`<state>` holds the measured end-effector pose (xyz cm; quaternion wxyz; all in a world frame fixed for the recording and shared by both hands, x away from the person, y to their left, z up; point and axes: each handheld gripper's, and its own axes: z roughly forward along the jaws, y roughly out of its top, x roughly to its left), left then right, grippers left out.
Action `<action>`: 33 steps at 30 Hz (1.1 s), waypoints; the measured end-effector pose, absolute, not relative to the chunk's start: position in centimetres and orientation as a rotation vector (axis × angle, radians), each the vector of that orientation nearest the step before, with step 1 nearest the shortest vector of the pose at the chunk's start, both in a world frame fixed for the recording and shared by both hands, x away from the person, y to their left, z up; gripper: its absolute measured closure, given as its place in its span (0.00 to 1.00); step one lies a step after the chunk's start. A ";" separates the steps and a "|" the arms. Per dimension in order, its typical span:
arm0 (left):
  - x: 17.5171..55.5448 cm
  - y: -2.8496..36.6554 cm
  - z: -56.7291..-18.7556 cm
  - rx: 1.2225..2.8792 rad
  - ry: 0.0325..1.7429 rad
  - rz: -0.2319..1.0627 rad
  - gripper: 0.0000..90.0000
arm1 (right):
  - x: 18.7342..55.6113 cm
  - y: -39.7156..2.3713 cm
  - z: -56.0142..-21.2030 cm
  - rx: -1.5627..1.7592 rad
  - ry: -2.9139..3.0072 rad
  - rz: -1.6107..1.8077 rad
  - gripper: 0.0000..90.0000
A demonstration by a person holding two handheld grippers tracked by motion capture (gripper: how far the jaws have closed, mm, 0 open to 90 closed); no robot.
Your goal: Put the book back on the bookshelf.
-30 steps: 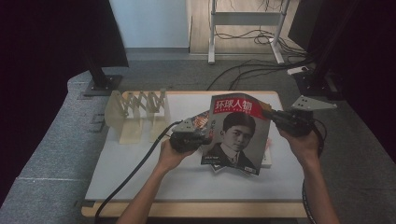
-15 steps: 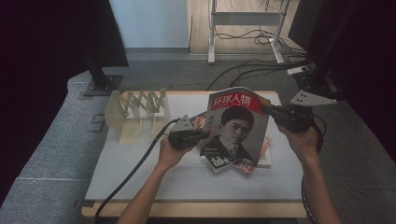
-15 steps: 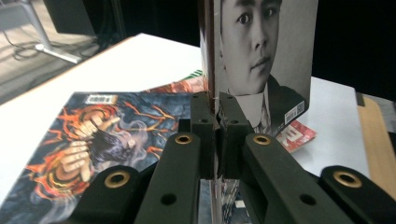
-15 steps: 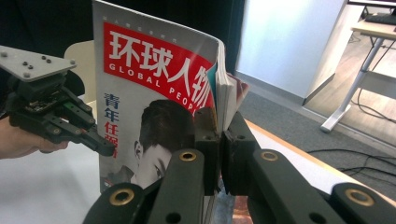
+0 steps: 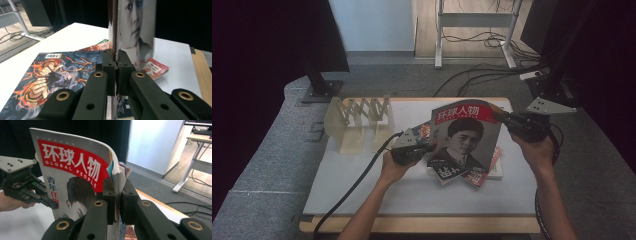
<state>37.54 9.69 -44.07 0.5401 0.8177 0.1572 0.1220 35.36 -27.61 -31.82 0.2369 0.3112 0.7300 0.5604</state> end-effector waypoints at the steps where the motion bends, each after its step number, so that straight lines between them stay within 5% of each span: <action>1: 37.5 9.7 -44.1 1.946 0.372 0.287 0.97 | 35.3 -27.6 -31.8 0.853 2.001 1.542 0.91; 33: 38.1 8.6 -38.5 1.950 0.345 0.225 0.82 | 34.7 -27.9 -32.2 0.836 1.997 1.579 0.90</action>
